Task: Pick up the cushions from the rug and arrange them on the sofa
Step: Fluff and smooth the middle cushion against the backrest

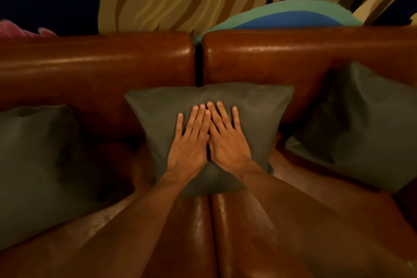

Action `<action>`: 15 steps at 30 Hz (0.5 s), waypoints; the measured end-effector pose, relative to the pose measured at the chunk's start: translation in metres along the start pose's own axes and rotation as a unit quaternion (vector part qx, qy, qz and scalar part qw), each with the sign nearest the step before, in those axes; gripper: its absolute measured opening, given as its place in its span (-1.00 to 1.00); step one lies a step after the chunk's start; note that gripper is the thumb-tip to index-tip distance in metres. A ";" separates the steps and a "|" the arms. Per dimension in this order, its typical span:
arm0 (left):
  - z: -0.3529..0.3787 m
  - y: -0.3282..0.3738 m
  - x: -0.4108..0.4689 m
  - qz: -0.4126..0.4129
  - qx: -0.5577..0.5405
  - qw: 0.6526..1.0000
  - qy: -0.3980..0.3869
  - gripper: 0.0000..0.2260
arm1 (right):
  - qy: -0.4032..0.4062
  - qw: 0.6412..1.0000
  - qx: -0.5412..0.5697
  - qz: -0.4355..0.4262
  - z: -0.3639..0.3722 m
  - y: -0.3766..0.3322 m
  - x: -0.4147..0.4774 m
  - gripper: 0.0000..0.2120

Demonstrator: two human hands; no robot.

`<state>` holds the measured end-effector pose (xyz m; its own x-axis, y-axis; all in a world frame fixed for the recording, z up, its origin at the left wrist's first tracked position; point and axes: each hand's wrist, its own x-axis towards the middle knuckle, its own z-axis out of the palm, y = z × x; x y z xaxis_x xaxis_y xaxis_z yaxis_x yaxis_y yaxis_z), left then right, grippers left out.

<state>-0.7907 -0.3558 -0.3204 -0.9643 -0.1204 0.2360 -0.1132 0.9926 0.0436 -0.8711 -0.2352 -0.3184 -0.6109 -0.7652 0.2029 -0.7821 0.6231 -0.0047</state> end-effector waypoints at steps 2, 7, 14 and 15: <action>0.010 -0.009 0.005 0.002 0.008 1.000 0.012 -0.44 | 0.021 1.000 -0.002 0.000 0.008 0.005 0.004 -0.37; 0.026 -0.025 0.014 0.016 0.021 0.999 0.036 -0.45 | 0.036 0.999 -0.001 -0.013 0.019 0.019 0.010 -0.42; 0.032 -0.043 0.017 -0.010 0.010 0.999 0.032 -0.37 | 0.064 0.997 0.019 0.049 0.022 0.031 0.011 -0.36; 0.031 -0.048 0.016 -0.017 0.010 0.999 0.031 -0.35 | 0.064 0.996 0.020 0.064 0.022 0.035 0.009 -0.35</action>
<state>-0.8080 -0.4049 -0.3486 -0.9432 -0.1535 0.2947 -0.1506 0.9881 0.0328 -0.9068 -0.2239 -0.3378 -0.6870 -0.6520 0.3207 -0.7049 0.7052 -0.0762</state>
